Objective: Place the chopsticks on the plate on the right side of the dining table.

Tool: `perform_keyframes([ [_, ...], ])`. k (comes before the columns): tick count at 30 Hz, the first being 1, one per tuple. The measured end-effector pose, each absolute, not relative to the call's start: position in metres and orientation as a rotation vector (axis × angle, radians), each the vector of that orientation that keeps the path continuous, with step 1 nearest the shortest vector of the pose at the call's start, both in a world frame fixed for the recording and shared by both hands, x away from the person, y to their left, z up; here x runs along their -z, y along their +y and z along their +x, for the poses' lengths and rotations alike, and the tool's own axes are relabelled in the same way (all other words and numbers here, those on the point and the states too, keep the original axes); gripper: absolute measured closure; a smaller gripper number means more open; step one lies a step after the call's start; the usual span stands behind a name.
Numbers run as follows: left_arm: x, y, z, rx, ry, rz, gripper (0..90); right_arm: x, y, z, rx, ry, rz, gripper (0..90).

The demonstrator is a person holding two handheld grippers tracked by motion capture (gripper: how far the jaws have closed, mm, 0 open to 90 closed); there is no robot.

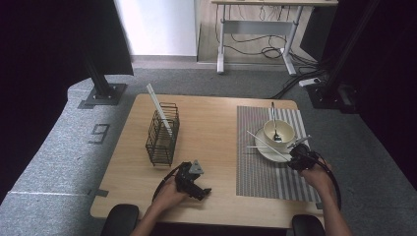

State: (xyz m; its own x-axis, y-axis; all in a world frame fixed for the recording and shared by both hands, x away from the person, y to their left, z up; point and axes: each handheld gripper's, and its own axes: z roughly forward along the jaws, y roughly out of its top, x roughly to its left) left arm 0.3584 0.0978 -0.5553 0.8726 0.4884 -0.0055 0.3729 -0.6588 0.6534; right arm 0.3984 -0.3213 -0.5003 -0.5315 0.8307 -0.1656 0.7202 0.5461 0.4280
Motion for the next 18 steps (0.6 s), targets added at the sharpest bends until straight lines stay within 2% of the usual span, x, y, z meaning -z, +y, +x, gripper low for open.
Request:
perform_keyframes([
  [7, 0.555, 0.098, 0.358, -0.223, 0.618, 2.363, 0.0, 0.497, -0.322, 0.395, -0.493, 2.403, 1.294, 58.3],
  [8, 0.555, 0.098, 0.358, -0.223, 0.618, 2.363, 0.0, 0.495, -0.321, 0.393, -0.52, 2.374, 1.307, 53.5],
  [9, 0.555, 0.098, 0.358, -0.223, 0.618, 2.363, 0.0, 0.495, -0.321, 0.393, -0.52, 2.374, 1.307, 53.5],
  [12, 0.555, 0.098, 0.358, -0.223, 0.618, 2.364, 0.0, 0.489, -0.318, 0.387, -0.593, 2.334, 1.304, 42.2],
  [13, 0.555, 0.098, 0.358, -0.223, 0.618, 2.364, 0.0, 0.489, -0.318, 0.387, -0.593, 2.334, 1.304, 42.2],
  [14, 0.555, 0.098, 0.358, -0.223, 0.618, 2.364, 0.0, 0.488, -0.317, 0.384, -0.638, 2.322, 1.313, 36.0],
  [15, 0.555, 0.098, 0.358, -0.223, 0.618, 2.364, 0.0, 0.488, -0.317, 0.384, -0.638, 2.322, 1.313, 36.0],
  [18, 0.555, 0.098, 0.358, -0.223, 0.618, 2.363, 0.0, 0.49, -0.315, 0.378, -0.739, 2.259, 1.376, 20.6],
])
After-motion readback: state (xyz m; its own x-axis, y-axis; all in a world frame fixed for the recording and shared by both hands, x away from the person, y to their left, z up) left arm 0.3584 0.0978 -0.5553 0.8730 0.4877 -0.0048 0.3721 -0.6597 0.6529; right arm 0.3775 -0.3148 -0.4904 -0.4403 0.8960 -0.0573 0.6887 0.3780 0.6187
